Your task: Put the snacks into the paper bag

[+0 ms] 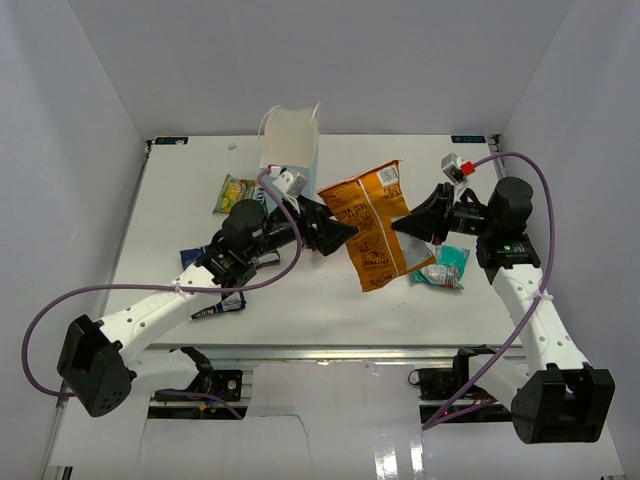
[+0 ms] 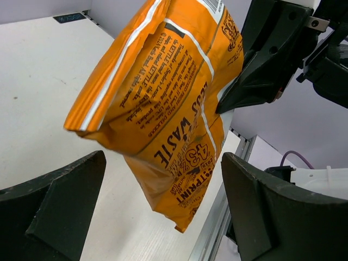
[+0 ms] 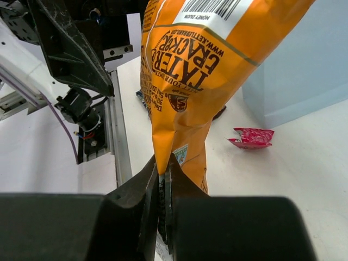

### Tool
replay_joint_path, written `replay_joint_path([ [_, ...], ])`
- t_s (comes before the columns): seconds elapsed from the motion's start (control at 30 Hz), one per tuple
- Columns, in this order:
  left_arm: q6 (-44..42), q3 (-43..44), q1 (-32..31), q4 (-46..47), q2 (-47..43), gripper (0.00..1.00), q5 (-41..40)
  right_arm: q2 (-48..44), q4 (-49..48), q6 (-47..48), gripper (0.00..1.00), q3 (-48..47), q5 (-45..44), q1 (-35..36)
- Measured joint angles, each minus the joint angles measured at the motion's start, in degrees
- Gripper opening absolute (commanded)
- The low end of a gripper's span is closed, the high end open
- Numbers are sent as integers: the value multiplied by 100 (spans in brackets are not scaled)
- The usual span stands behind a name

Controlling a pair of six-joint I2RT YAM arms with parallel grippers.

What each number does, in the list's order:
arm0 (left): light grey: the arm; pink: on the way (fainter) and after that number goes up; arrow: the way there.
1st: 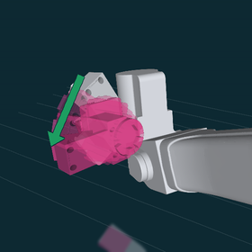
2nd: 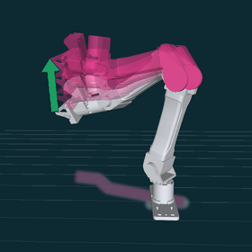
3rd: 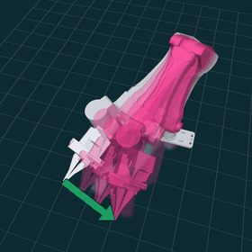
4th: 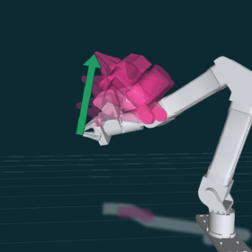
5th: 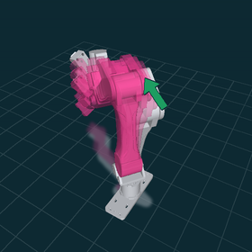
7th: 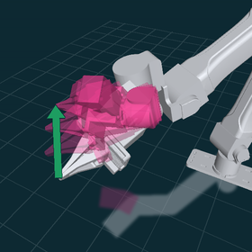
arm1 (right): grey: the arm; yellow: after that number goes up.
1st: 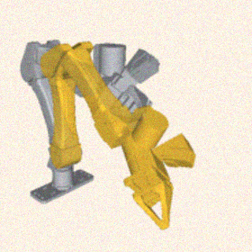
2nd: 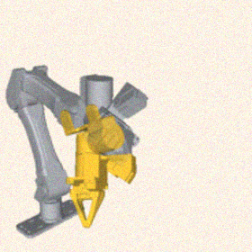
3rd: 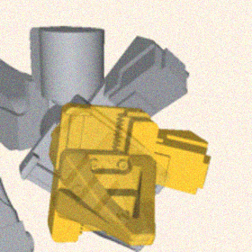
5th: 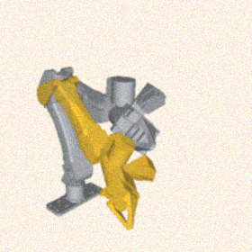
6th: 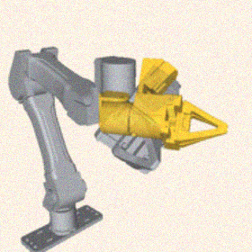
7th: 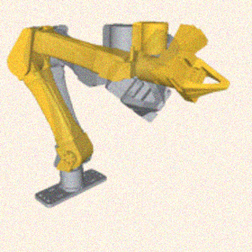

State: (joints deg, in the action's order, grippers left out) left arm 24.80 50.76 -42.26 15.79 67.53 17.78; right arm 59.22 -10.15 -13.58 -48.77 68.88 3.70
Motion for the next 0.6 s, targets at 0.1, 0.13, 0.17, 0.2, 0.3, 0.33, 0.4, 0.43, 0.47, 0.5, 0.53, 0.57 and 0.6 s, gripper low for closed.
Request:
replay_joint_path([
  [0.1,-111,44,-81,94,55,98,-37,-37,-201,-199,8,63,138,0],
  [0.13,-146,44,-98,96,61,98,-59,-59,-234,-264,8,85,177,0],
  [0.17,-168,44,-107,96,63,98,-74,-79,-275,-323,8,107,208,0],
  [0.2,-188,44,-109,98,66,98,-83,-98,-365,-404,8,138,236,2],
  [0.3,-179,44,-109,186,81,93,-59,-122,-695,-695,8,243,328,13],
  [0.33,-164,46,-109,238,101,91,-35,-122,-833,-804,8,284,352,22],
  [0.4,-114,90,-109,310,175,86,24,-116,-1056,-997,8,363,378,66],
  [0.43,-92,116,-111,328,210,85,68,-114,-1128,-1058,8,389,387,94],
  [0.47,-61,144,-111,350,249,83,107,-109,-1185,-1108,8,402,389,122],
  [0.5,-31,168,-111,356,275,83,131,-109,-1252,-1156,8,424,389,162],
  [0.53,-4,188,-109,369,293,81,160,-109,-1303,-1189,8,435,391,197],
  [0.57,26,201,-109,391,308,78,179,-107,-1342,-1213,8,439,391,232],
  [0.6,63,219,-109,404,323,75,205,-98,-1392,-1241,8,439,391,264],
])
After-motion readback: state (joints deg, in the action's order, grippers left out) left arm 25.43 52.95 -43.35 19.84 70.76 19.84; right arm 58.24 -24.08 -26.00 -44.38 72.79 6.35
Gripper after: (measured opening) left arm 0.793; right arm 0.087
